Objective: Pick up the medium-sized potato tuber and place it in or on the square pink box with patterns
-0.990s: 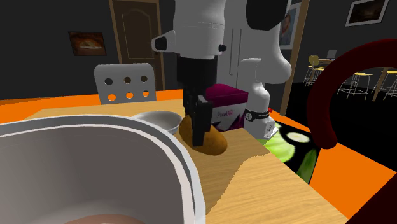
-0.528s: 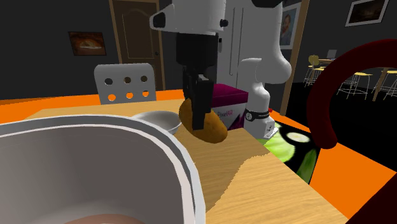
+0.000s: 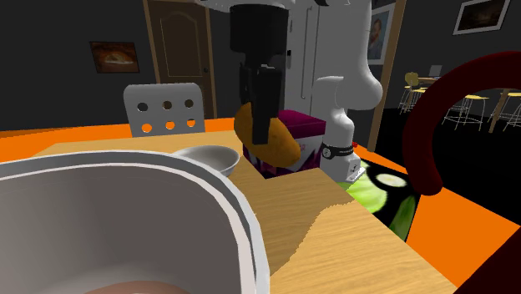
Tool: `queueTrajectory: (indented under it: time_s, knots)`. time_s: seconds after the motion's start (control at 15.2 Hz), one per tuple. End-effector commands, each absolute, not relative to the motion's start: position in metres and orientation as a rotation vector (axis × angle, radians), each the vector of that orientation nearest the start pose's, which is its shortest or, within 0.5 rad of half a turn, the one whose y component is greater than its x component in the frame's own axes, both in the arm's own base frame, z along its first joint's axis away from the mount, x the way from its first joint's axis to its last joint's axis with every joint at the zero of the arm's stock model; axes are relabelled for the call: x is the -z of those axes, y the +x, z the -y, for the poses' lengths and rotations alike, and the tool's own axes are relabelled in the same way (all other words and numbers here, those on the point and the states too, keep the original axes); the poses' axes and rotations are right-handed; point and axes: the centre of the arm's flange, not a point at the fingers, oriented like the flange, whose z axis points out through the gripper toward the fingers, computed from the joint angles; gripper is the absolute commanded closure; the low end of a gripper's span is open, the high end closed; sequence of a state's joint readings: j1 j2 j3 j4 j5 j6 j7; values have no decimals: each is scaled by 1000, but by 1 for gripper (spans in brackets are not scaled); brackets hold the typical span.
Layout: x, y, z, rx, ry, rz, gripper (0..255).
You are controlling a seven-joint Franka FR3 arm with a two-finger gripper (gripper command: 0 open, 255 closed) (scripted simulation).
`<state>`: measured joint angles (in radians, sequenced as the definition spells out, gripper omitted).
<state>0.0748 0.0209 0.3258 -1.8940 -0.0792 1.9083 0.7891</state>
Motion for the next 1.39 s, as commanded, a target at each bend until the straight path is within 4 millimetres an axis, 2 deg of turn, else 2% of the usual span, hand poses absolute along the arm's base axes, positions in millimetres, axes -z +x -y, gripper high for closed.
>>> queueTrajectory:
  time_s: [0.0,0.66,1.32]
  knots:
    - [-500,524,-215,53,-3148,-576,255]
    - [-552,524,-215,53,-3148,-576,255]
    - [-555,433,-119,53,-3148,-576,255]
